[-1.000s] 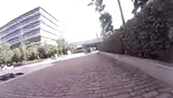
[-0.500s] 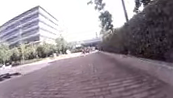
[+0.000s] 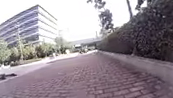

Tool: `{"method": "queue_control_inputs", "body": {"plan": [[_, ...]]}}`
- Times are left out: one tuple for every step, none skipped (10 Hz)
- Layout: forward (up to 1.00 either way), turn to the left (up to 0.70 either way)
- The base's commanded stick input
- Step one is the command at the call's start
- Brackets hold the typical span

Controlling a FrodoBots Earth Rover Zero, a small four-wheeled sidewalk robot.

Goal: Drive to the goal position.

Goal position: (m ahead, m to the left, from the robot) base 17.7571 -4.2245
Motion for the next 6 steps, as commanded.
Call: {"method": "queue_control_inputs", "body": {"plan": [[0.70,0.00],[0.70,0.00],[0.70,0.00],[0.70,0.00],[0.70,0.00],[0.70,0.00]]}}
